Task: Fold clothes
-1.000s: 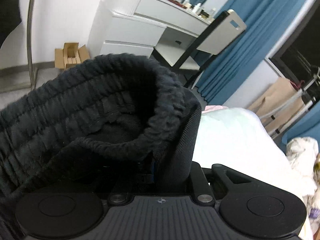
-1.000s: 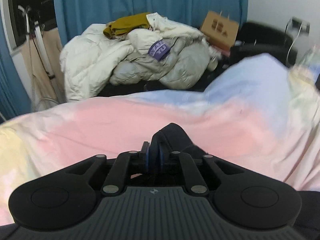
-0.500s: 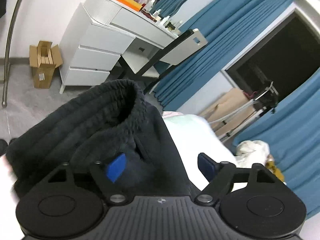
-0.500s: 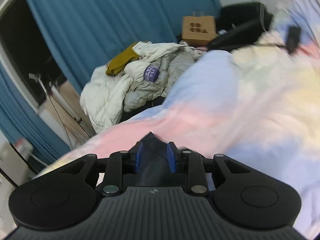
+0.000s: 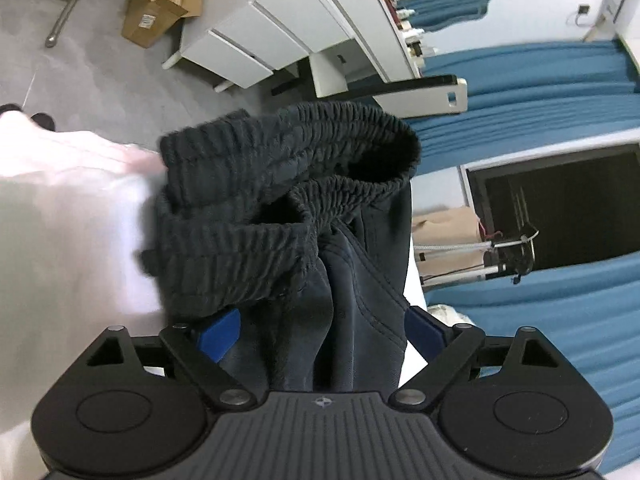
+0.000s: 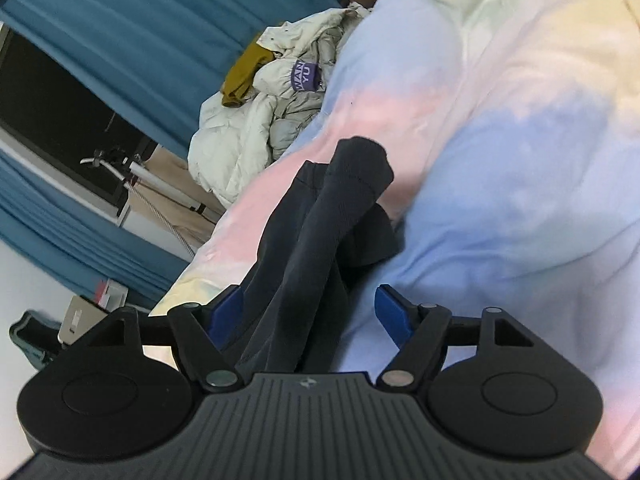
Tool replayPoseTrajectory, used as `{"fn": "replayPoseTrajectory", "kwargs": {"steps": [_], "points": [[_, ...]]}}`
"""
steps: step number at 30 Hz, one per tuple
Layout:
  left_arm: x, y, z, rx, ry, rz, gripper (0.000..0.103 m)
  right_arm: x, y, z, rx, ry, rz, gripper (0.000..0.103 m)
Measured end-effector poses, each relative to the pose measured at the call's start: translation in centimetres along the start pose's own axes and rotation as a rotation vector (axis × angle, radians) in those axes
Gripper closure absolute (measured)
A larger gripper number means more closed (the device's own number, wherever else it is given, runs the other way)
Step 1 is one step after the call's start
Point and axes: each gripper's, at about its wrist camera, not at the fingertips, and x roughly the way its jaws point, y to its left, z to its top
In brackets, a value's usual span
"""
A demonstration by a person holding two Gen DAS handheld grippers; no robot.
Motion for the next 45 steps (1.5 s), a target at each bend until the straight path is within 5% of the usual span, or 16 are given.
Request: {"fn": "replayPoseTrajectory", "kwargs": {"steps": [3,6,8,11,18,24,30,36,38,39,43,45], "points": [[1.5,-0.6,-1.0,0.04,-0.014,-0.008,0.001,2.1,-0.2,0.0,-0.013,-0.025,0.01,0.034],[3.9,-1.4,-1.0,0.066,-0.021,0.013,0.001,4.2,-0.2,-0.1,-0.049,-0.048,-0.029,0.054],[4.5,-1.8,-1.3,0.078,-0.031,0.042,0.001,5.0,0.1,-0.3,-0.081,-0.083,-0.065,0.082],[4.3,-2.8,-2.2,0.141,-0.04,0.064,0.002,5.3,0.9,-1.0,-0.144,-0.134,-0.086,0.091],[-0.6,-0.6,-2.0,0.128,-0.073,-0.056,0.006,0.3,3.4,-1.7,-0.166,-0.283,-0.007,0.095],[-7.2,2.8,-2.8,-0.047,-0.292,-0.015,0.0,-6.0,4.9,-3.8,-0.08,-0.424,0.038,0.095],[-5.2,2.5,-1.9,0.015,-0.231,0.041,0.0,-7.5,2.3,-7.6,0.038,-0.436,-0.042,0.095],[-1.3,1.8,-1.6,0.116,-0.243,0.01,0.002,-7.5,1.8,-8.5,-0.038,-0.447,-0.057,0.094],[0.0,1.5,-1.5,0.17,-0.268,0.06,0.026,-7.2,1.8,-8.5,-0.055,-0.446,-0.055,0.094],[0.5,1.3,-1.3,0.204,-0.275,0.095,0.03,-7.0,1.7,-8.5,-0.055,-0.437,-0.047,0.094],[1.0,1.4,-0.4,0.214,-0.285,0.105,0.068,-6.1,-0.1,-8.2,0.008,-0.387,-0.038,0.094],[0.6,1.7,0.0,0.19,-0.281,0.089,0.073,-5.8,-1.4,-8.2,0.077,-0.369,-0.041,0.094]]}}
